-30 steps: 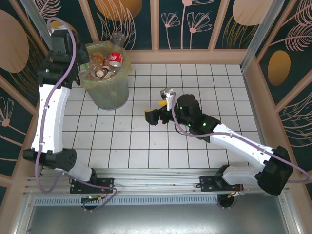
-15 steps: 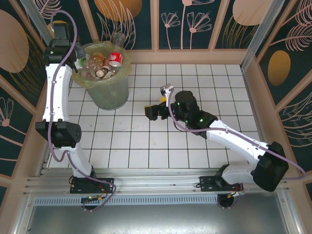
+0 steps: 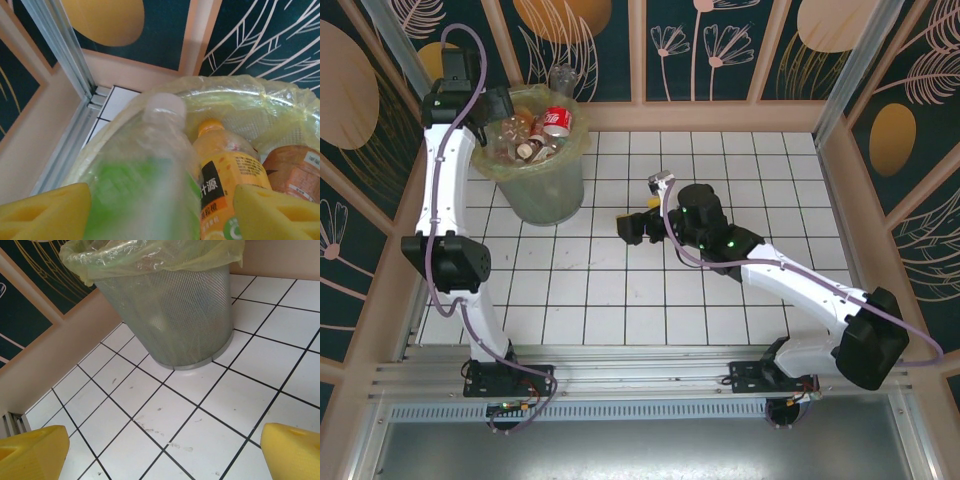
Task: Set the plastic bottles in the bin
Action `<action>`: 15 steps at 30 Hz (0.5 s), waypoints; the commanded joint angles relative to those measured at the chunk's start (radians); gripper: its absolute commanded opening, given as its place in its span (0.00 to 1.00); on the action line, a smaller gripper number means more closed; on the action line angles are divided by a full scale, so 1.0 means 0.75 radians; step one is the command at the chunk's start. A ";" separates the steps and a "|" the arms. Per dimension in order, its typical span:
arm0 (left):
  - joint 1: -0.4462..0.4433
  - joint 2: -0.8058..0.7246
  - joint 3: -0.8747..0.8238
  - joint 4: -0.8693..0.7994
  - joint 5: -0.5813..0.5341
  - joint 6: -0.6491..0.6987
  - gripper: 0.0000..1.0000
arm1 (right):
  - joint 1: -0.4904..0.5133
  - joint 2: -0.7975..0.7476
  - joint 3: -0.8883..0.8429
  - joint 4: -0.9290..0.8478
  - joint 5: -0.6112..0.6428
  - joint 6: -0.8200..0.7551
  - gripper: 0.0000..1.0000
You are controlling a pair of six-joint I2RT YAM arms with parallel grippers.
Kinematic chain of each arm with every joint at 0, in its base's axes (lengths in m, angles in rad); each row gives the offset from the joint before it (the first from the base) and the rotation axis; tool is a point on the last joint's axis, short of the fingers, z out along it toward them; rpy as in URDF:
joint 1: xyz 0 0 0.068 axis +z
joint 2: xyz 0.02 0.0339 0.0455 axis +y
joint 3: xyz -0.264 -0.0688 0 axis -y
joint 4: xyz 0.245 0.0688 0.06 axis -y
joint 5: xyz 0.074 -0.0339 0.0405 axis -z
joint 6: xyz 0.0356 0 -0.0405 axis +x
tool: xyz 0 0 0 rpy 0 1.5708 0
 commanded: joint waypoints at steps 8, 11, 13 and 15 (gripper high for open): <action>0.004 -0.030 0.027 -0.017 0.071 -0.018 0.74 | -0.013 0.022 0.030 0.008 -0.014 0.006 0.99; 0.004 -0.072 0.028 0.013 0.124 -0.060 0.73 | -0.014 0.022 0.023 0.013 -0.014 0.008 0.99; 0.004 -0.110 0.019 0.063 0.177 -0.094 0.75 | -0.013 0.021 0.020 0.017 -0.016 0.008 0.99; -0.006 -0.168 -0.036 0.176 0.229 -0.104 0.79 | -0.013 0.019 0.014 0.022 -0.018 0.012 0.99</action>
